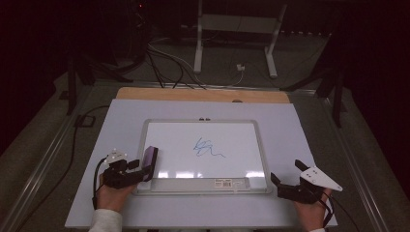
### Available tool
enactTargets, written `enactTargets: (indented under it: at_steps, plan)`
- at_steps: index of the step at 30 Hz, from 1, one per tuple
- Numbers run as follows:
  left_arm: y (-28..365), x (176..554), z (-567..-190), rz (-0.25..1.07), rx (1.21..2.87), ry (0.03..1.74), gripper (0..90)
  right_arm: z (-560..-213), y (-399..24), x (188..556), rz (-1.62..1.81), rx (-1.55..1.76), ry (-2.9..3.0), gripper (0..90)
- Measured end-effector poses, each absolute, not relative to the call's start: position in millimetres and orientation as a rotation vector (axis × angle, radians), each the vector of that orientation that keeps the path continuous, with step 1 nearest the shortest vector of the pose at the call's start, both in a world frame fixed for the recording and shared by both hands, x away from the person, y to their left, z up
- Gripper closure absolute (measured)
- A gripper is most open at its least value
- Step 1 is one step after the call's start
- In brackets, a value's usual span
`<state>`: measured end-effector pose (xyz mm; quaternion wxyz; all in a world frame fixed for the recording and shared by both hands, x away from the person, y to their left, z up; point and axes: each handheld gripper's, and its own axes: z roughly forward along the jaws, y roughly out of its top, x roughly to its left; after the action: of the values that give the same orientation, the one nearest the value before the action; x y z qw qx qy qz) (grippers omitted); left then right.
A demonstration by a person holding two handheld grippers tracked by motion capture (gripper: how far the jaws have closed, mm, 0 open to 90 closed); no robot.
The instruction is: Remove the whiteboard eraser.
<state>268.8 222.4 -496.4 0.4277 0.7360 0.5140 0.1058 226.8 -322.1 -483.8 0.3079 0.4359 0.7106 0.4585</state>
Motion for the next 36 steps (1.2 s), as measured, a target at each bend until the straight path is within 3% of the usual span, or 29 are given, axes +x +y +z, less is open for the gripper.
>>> enactTargets:
  at_steps: [14,36]
  plan:
    - [212.2,271.8,-507.5,0.328,1.954,1.349,39.3,-484.1,-321.6,227.0,1.206,1.151,1.886,0.0]
    - [226.0,268.9,-482.0,0.399,1.861,1.299,41.3,-483.7,-322.8,226.8,1.204,1.154,1.873,0.0]
